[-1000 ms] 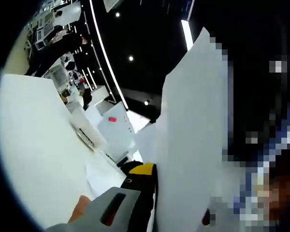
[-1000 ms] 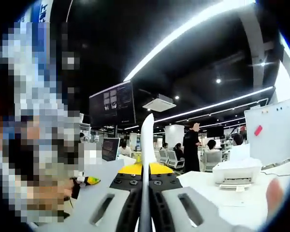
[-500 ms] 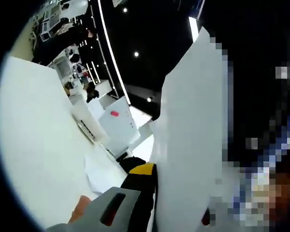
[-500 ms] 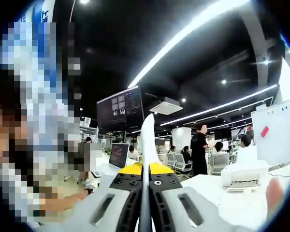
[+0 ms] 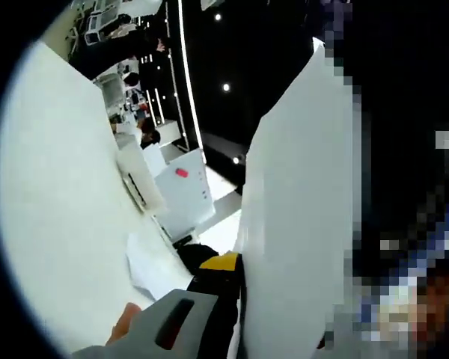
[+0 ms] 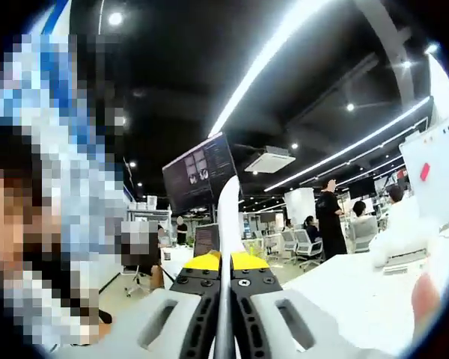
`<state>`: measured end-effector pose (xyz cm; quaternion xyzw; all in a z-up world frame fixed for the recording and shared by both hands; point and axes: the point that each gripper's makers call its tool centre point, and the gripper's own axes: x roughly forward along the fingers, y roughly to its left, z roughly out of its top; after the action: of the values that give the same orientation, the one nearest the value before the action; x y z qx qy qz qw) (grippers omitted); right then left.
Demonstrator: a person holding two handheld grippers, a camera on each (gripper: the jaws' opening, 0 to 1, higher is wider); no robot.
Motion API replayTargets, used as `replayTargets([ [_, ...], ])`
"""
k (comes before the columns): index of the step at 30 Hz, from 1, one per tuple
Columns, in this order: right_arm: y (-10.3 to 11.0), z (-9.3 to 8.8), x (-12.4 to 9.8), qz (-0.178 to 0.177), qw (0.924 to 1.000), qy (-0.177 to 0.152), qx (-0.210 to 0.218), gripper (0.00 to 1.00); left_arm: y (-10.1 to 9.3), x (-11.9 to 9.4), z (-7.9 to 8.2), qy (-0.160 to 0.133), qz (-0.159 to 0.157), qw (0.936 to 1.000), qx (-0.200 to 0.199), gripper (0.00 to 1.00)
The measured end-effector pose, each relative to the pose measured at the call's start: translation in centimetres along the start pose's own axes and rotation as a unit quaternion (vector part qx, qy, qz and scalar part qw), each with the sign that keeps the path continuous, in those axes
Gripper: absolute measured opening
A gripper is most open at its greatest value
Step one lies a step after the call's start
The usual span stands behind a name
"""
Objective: Organize the stack of printing papers by aligning and flattening the scattered papers on the table
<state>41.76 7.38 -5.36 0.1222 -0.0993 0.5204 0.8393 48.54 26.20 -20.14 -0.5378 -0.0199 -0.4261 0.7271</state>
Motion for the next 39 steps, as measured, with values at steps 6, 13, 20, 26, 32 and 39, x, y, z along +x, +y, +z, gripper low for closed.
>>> replayTargets([
  [6, 0.4, -0.7, 0.4, 0.011, 0.9999, 0.006, -0.002, 0.00, 1.2, -0.1, -0.3, 0.001, 0.009, 0.9998, -0.015, 0.06],
  [13, 2.7, 0.8, 0.8, 0.053, 0.9986, -0.006, 0.009, 0.00, 2.6, -0.2, -0.5, -0.004, 0.015, 0.9992, -0.037, 0.06],
  [20, 1.2, 0.4, 0.4, 0.047, 0.9981, -0.014, 0.037, 0.00, 2.7, -0.1, -0.8, -0.013, 0.012, 0.9983, -0.055, 0.06],
  [26, -2.9, -4.1, 0.1, -0.003, 0.9965, 0.018, 0.081, 0.00, 2.3, 0.1, -1.2, -0.011, 0.007, 0.9983, -0.057, 0.06],
  [32, -3.8, -4.5, -0.1, -0.014, 0.9971, 0.019, 0.072, 0.00, 2.0, 0.1, -1.2, -0.012, 0.007, 0.9984, -0.054, 0.06],
  [39, -3.6, -4.2, -0.2, -0.020, 0.9981, 0.018, 0.056, 0.00, 2.0, 0.1, -1.5, -0.012, 0.006, 0.9982, -0.058, 0.06],
])
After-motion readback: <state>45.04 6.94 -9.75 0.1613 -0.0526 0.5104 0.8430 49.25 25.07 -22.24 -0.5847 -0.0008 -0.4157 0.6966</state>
